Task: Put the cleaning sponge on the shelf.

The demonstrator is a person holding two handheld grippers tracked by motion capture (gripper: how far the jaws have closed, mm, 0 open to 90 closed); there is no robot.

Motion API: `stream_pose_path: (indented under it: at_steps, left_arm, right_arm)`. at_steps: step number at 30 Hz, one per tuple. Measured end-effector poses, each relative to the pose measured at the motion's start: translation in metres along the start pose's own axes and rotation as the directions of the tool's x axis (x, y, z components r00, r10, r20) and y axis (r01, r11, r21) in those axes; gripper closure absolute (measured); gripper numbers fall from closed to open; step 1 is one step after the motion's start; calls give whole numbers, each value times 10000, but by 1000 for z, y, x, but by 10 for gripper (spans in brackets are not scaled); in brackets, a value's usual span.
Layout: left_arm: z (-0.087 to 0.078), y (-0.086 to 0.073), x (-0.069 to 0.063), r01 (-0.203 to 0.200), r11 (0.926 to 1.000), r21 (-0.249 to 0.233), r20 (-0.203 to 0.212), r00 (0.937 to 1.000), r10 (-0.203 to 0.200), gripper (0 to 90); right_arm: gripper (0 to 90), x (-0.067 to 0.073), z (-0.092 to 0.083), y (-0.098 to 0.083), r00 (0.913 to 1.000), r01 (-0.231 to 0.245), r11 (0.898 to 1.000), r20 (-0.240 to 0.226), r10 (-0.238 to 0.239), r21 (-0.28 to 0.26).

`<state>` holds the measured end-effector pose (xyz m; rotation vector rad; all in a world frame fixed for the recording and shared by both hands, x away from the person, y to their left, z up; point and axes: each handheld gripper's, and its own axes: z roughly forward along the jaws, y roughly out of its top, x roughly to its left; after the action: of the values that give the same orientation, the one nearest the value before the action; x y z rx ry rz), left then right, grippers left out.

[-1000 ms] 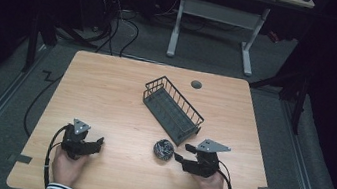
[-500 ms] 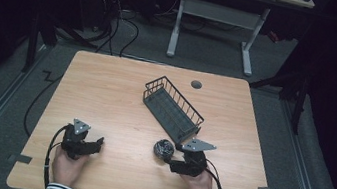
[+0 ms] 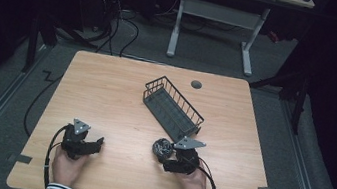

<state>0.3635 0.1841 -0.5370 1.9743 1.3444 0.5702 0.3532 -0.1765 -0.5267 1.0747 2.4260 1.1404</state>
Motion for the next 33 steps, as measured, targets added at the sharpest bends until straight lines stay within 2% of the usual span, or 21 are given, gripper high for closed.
stream_pose_path:
  at_steps: [13,18,33]
  left_arm:
    - [0,0,0,2,10000,-3,0,10000,-2,207]
    - [0,0,0,0,10000,-1,1,10000,0,207]
    - [0,0,0,-7,10000,2,0,10000,7,207]
  right_arm:
    - [251,2,9,1,9999,5,9998,121,-8,194]
    - [315,5,9,1,9994,242,9995,252,-247,199]
    - [371,7,6,1,9985,429,9985,316,-439,326]
